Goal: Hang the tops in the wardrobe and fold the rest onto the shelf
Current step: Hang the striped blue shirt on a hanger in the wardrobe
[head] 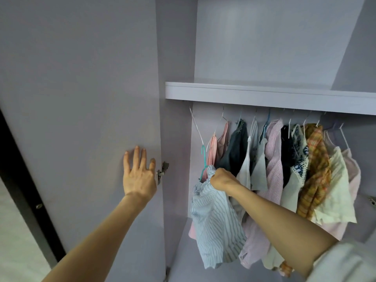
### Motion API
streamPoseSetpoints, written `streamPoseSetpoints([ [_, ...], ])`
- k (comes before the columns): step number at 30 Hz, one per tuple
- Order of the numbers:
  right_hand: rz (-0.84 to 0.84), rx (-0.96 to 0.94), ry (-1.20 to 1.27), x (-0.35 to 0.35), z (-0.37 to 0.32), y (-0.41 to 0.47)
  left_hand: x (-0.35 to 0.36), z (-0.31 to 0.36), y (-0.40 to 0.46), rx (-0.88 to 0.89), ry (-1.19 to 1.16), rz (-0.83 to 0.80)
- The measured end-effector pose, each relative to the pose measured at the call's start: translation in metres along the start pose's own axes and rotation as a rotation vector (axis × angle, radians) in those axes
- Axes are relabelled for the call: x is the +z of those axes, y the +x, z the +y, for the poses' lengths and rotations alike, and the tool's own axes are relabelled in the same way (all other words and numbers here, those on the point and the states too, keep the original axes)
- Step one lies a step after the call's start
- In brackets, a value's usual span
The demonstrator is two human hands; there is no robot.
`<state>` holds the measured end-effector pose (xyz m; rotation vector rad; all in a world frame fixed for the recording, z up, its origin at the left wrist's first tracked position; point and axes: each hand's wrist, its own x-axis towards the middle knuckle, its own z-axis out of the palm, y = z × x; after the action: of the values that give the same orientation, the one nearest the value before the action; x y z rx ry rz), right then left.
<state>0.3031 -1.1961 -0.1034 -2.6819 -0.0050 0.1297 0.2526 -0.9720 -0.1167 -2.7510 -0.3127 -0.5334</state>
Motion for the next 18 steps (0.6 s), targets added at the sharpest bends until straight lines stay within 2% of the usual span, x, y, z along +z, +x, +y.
streamPoseSetpoints([
  [8,0.028,-0.039,0.007,0.007,-0.009,0.006,-0.004,-0.002,-0.002,0.034,-0.046,0.023],
  [15,0.192,-0.07,0.019,0.005,-0.022,0.02,-0.017,0.007,0.005,0.082,-0.357,0.223],
  [18,0.24,-0.053,0.079,0.003,-0.035,0.03,-0.02,0.008,0.017,0.104,-0.394,0.215],
])
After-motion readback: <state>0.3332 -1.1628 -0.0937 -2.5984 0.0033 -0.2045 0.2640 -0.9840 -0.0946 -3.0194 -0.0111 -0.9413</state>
